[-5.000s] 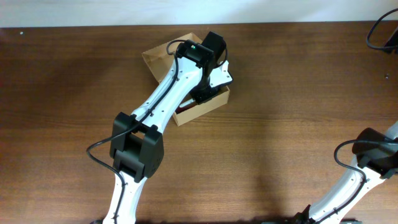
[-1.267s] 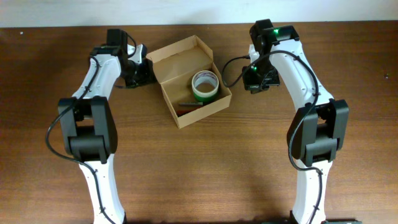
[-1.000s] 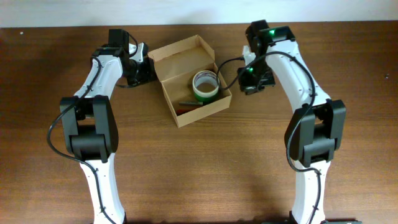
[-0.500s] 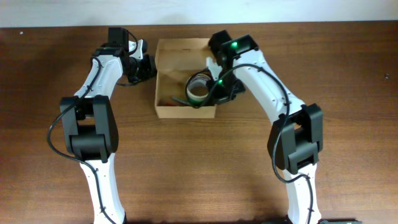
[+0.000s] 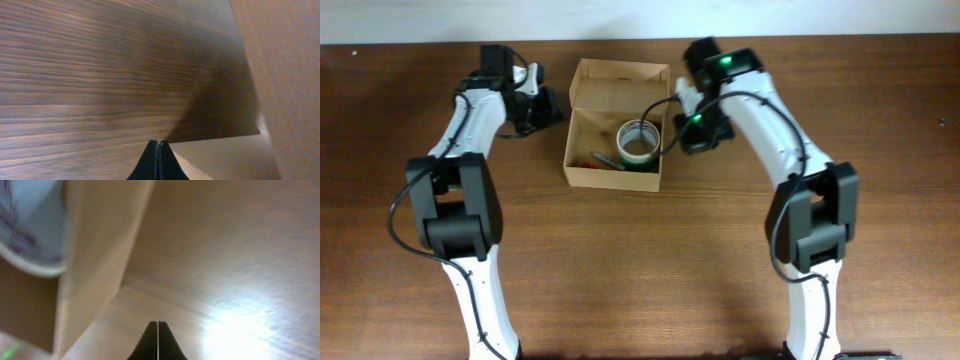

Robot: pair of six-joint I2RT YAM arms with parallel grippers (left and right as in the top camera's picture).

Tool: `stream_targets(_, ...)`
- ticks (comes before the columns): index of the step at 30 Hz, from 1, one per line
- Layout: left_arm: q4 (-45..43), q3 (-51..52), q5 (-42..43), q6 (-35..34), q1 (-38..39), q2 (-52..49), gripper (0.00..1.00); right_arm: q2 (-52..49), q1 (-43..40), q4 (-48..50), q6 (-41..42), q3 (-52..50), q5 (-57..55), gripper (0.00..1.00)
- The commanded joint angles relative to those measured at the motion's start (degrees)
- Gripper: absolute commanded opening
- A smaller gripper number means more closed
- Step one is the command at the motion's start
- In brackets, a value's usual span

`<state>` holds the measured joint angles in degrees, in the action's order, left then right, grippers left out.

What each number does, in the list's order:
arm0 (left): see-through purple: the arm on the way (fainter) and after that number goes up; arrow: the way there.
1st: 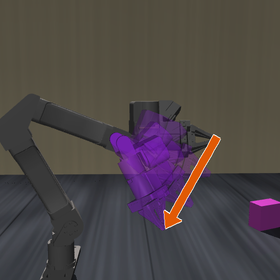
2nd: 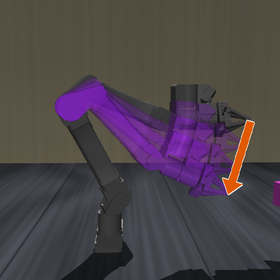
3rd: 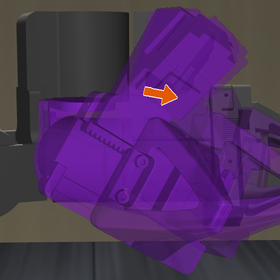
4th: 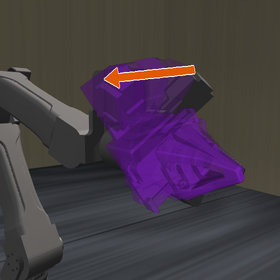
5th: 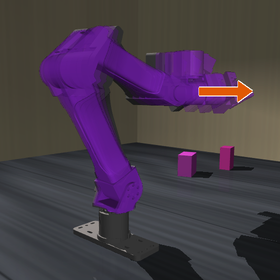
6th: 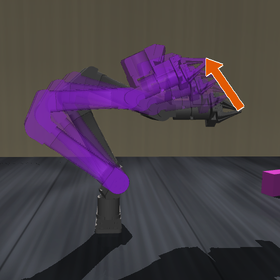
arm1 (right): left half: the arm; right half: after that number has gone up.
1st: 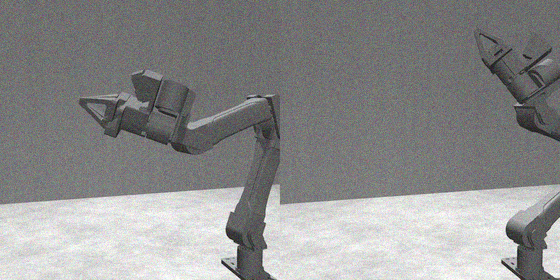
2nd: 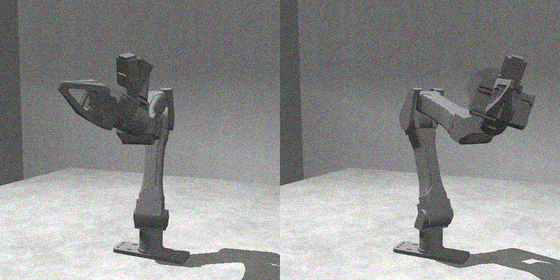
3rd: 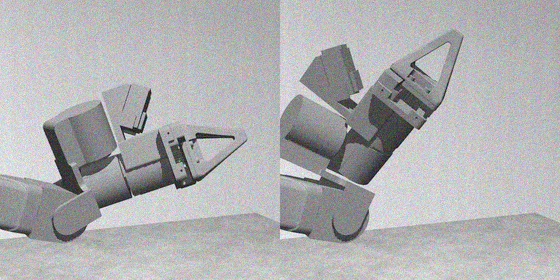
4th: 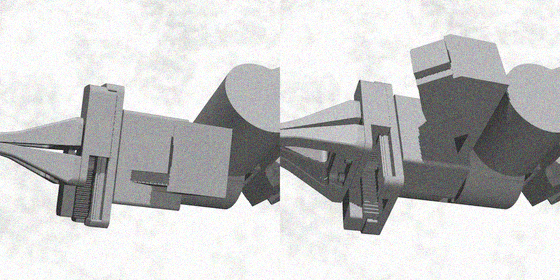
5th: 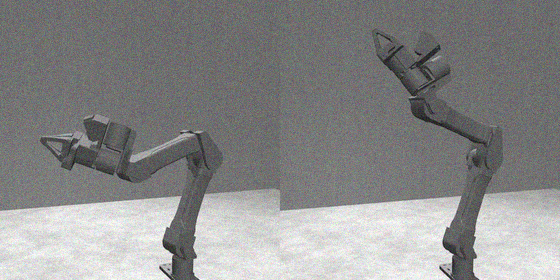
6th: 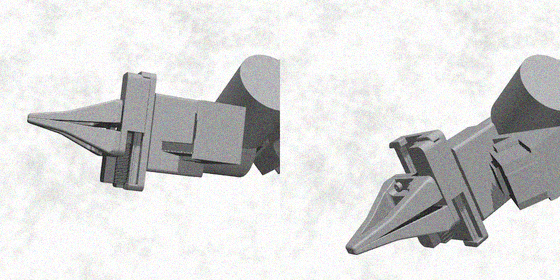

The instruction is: Pack container

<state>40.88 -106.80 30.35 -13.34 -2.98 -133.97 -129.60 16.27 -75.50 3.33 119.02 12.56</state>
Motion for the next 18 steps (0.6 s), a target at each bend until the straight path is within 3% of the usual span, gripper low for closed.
stream_targets(1,-1.18,0.26,2.60,-0.61,-1.11,-0.17,0.02,-1.01,-3.65,3.17,4.00,-0.26,7.02,0.04)
stream_targets(12,-9.90,0.26,12.15,-8.57,-2.47,-2.29,0.02,-6.84,-8.17,21.27,24.94,-0.26,29.90,0.04)
stream_targets(18,-15.02,0.26,25.68,-13.27,-6.10,-7.78,0.02,-12.46,-9.75,27.19,29.20,-0.26,41.92,0.03)
